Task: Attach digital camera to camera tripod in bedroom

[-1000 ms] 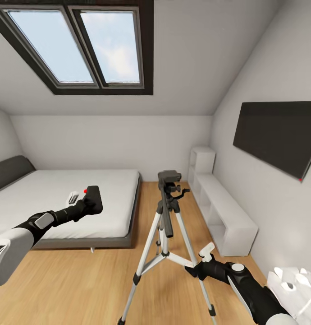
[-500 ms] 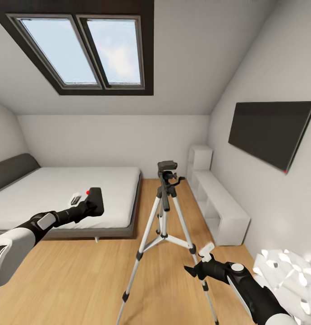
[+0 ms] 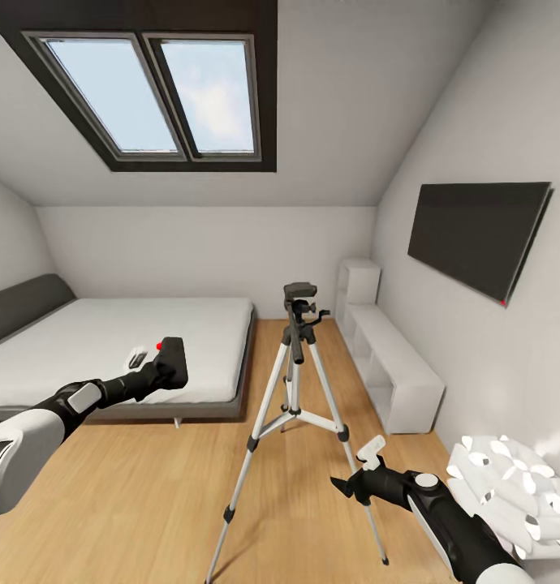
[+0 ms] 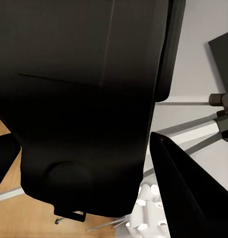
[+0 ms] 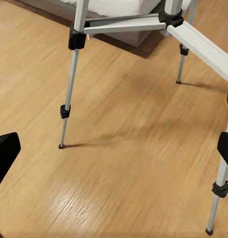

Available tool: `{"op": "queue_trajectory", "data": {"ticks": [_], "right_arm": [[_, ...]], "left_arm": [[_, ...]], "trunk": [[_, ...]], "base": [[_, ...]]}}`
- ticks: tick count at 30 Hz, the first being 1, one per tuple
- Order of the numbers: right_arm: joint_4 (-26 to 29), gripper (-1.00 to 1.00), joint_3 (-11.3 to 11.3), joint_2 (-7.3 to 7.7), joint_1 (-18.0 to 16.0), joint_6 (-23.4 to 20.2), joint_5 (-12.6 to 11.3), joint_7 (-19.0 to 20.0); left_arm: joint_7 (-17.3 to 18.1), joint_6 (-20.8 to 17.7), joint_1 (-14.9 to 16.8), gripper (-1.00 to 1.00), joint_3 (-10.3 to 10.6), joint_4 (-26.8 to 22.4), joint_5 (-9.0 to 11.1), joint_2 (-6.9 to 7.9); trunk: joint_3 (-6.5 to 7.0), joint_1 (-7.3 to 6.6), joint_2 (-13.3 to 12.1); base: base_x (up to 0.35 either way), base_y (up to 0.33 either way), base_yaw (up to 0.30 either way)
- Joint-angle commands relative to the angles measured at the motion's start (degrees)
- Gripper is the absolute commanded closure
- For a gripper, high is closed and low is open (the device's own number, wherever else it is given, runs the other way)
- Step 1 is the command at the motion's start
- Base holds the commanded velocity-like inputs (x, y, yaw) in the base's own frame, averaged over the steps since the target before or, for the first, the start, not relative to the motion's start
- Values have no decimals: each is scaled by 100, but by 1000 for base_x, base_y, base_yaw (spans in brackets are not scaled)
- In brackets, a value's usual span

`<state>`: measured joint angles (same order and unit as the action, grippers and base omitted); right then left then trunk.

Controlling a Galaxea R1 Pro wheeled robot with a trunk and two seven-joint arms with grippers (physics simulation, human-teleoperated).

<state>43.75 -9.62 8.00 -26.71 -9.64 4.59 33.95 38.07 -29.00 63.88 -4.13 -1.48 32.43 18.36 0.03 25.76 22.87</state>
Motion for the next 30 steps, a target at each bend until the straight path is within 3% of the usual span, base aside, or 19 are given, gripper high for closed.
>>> {"op": "queue_trajectory", "data": {"ticks": [1,8,20,30], "right_arm": [[11,-100,-5,2,-1,-22,43,13],[11,-100,-5,20,-1,-35,42,19],[11,-100,3,-2,-1,-83,28,2],[9,-100,4,-5,-1,-90,17,-53]], "left_arm": [[16,-38,2,100,-62,-2,-9,1],[20,-40,1,100,-62,-1,-23,1],[30,-45,-1,100,-61,-3,-35,9],[26,-46,1,100,-58,-4,-35,5]], "trunk": [[-3,2,5],[-3,2,5],[-2,2,5],[20,2,5]], "base": [[-7,0,0],[-2,59,0],[-52,309,-6],[-92,325,-211]]}}
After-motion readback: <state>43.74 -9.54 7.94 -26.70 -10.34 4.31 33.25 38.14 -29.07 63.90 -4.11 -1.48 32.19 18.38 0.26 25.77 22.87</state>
